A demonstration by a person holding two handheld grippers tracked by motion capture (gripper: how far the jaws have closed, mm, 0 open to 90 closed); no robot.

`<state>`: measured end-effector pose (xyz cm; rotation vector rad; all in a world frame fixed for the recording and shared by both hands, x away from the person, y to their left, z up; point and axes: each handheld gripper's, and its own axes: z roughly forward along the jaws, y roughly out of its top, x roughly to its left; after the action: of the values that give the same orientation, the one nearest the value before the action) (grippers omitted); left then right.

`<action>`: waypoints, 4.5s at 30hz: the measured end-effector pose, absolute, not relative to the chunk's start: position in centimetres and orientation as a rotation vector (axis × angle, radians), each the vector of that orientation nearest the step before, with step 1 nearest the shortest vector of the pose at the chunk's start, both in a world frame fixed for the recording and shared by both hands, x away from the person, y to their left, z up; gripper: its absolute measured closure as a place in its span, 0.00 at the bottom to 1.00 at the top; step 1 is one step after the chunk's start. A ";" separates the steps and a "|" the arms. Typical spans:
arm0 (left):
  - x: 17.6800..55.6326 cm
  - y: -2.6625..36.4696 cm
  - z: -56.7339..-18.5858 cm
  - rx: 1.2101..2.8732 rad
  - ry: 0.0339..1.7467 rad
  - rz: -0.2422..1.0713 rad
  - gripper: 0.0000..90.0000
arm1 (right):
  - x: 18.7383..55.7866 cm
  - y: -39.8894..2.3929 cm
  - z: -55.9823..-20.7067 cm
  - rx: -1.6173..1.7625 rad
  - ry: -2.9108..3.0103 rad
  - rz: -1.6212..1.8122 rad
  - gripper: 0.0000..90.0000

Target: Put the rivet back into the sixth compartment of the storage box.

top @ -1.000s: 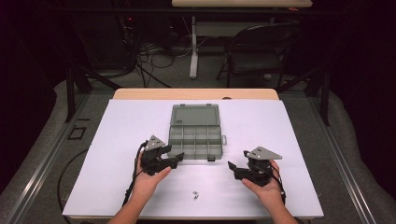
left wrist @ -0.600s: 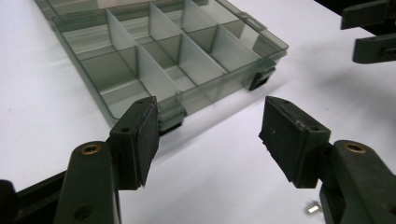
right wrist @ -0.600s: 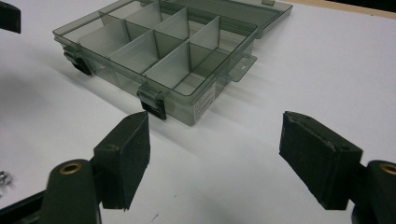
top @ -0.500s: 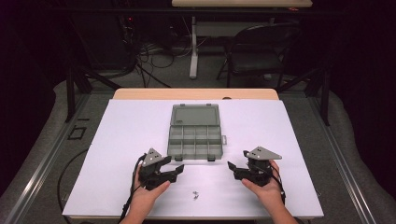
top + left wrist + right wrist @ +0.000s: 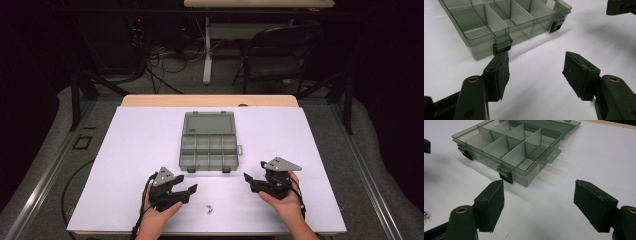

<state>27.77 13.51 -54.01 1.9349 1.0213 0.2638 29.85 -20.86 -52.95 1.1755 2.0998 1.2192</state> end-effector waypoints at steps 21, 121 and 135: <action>24.8 11.3 -55.8 2.000 0.965 0.158 0.63 | 29.9 -21.0 -53.2 1.207 2.085 1.204 0.27; 30.2 12.1 -51.5 1.955 1.024 0.154 0.96 | 30.0 -21.2 -53.2 1.218 2.082 1.208 0.27; 32.7 12.1 -50.7 1.941 1.056 0.144 0.96 | 30.0 -21.2 -53.2 1.215 2.082 1.211 0.27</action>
<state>32.66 12.10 -50.72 1.9408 1.0564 0.1438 29.98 -21.22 -53.21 1.2155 2.0822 1.2114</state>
